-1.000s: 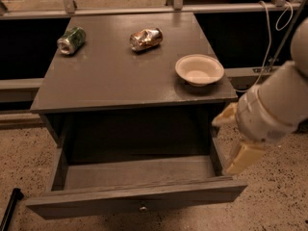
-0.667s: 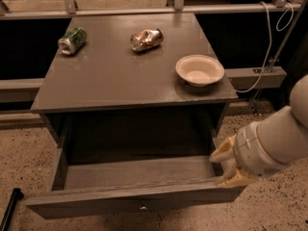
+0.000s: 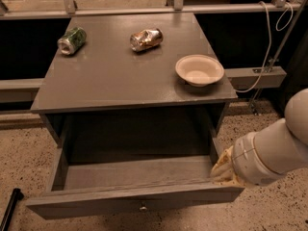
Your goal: Close top drawer
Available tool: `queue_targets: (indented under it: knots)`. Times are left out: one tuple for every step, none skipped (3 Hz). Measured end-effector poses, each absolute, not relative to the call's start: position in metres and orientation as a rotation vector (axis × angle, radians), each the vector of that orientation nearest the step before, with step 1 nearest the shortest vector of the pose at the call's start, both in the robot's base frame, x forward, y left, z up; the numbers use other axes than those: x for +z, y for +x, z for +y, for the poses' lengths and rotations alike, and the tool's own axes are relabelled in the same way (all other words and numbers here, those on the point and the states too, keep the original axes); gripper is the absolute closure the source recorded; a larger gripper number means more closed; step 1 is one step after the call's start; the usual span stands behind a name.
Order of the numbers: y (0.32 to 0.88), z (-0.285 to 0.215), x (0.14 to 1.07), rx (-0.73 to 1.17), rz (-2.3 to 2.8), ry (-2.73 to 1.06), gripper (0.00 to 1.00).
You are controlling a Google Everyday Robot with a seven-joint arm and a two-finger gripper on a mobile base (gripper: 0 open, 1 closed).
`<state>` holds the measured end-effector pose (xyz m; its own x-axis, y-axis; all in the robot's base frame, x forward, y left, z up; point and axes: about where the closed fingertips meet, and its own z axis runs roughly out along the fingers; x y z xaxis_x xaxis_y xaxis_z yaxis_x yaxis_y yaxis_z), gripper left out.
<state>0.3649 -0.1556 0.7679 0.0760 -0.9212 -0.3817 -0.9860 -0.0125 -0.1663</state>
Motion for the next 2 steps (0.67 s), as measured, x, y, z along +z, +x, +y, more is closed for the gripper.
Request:
queue_targets:
  knots:
    - [0.347, -0.140, 0.744, 0.231, 1.849, -1.978, 1.00]
    - [0.332, -0.125, 0.686, 0.170, 1.811, -1.980, 1.00]
